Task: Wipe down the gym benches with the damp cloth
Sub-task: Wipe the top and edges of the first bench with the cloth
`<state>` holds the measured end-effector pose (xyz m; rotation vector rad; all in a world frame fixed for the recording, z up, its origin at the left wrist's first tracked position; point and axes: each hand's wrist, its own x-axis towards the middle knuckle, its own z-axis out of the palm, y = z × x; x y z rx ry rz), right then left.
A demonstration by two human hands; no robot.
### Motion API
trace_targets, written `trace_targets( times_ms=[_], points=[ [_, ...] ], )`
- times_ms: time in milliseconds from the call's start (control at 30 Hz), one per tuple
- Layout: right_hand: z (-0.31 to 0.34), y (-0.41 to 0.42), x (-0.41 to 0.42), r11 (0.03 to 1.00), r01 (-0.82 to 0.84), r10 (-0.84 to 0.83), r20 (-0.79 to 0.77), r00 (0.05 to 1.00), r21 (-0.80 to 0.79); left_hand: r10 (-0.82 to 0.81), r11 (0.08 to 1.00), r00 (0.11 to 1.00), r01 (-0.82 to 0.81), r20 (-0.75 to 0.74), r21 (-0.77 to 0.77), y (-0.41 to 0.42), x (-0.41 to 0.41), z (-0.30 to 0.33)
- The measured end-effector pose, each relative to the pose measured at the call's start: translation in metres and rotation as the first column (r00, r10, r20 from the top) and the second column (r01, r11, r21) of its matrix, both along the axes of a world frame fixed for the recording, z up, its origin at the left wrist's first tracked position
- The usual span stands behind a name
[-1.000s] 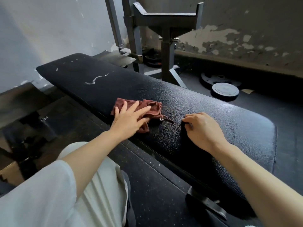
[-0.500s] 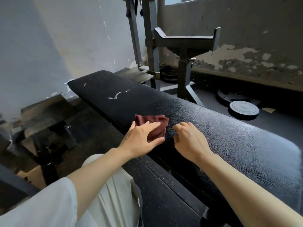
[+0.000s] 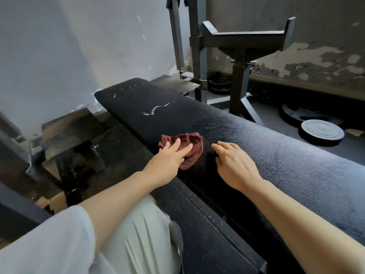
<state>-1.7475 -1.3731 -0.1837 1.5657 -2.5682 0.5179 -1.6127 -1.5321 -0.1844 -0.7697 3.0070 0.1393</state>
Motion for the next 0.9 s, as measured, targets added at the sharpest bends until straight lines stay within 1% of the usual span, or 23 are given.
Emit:
trace_targets(
  times_ms=[67, 100, 167, 267, 300, 367, 433, 500, 533, 600, 667, 700, 800, 900],
  points=[
    [-0.001, -0.005, -0.006, 1.0, 0.005, -0.005, -0.019, 1.0, 0.013, 0.072, 0.997, 0.997, -0.072, 0.014, -0.013, -0.017, -0.016, 0.002],
    [-0.002, -0.007, -0.01, 1.0, 0.009, -0.009, -0.023, 1.0, 0.012, 0.083, 0.996, 0.997, -0.083, 0.006, -0.017, -0.019, -0.021, 0.003],
    [0.0, -0.01, -0.02, 0.999, 0.029, -0.028, -0.019, 0.999, 0.018, 0.032, 0.999, 0.999, -0.032, -0.033, 0.008, -0.012, -0.023, 0.002],
    [0.002, -0.014, -0.036, 0.998, 0.059, -0.059, 0.012, 0.998, 0.035, -0.138, 0.982, 0.981, 0.153, -0.135, 0.108, -0.001, -0.007, -0.003],
    [0.004, -0.016, -0.042, 0.997, 0.062, -0.063, 0.015, 0.998, 0.042, -0.165, 0.976, 0.978, 0.18, -0.131, 0.119, -0.004, -0.005, -0.002],
    [0.007, -0.022, -0.051, 0.996, 0.064, -0.065, 0.013, 0.998, 0.061, -0.144, 0.984, 0.987, 0.15, -0.066, 0.099, -0.022, -0.016, 0.002],
    [0.008, -0.028, -0.057, 0.995, 0.07, -0.07, 0.007, 0.998, 0.073, -0.081, 0.995, 0.997, 0.082, -0.02, 0.048, -0.035, -0.038, 0.004],
    [0.006, -0.033, -0.06, 0.994, 0.077, -0.075, -0.024, 0.997, 0.081, -0.052, 0.998, 0.998, 0.053, -0.024, 0.035, -0.035, -0.059, 0.007],
    [0.005, -0.036, -0.062, 0.994, 0.079, -0.077, -0.033, 0.996, 0.078, -0.065, 0.996, 0.997, 0.067, -0.047, 0.054, -0.033, -0.066, 0.005],
    [-0.001, -0.04, -0.063, 0.996, 0.076, -0.074, -0.035, 0.997, 0.055, -0.141, 0.982, 0.986, 0.15, -0.087, 0.112, -0.023, -0.068, 0.002],
    [-0.004, -0.042, -0.068, 0.998, 0.062, -0.061, -0.035, 0.998, 0.027, -0.213, 0.965, 0.972, 0.225, -0.101, 0.132, -0.022, -0.065, 0.001],
    [-0.004, -0.043, -0.072, 0.998, 0.049, -0.048, -0.037, 0.998, 0.026, -0.223, 0.964, 0.97, 0.234, -0.092, 0.13, -0.027, -0.067, 0.003],
    [-0.003, -0.041, -0.084, 0.999, 0.012, -0.01, -0.046, 0.999, 0.044, -0.163, 0.983, 0.987, 0.163, 0.0, 0.087, -0.047, -0.093, 0.011],
    [-0.008, -0.04, -0.088, 0.999, 0.024, -0.026, -0.042, 0.999, -0.04, -0.102, 0.992, 0.995, 0.101, 0.013, 0.071, -0.053, -0.124, 0.015]
  ],
)
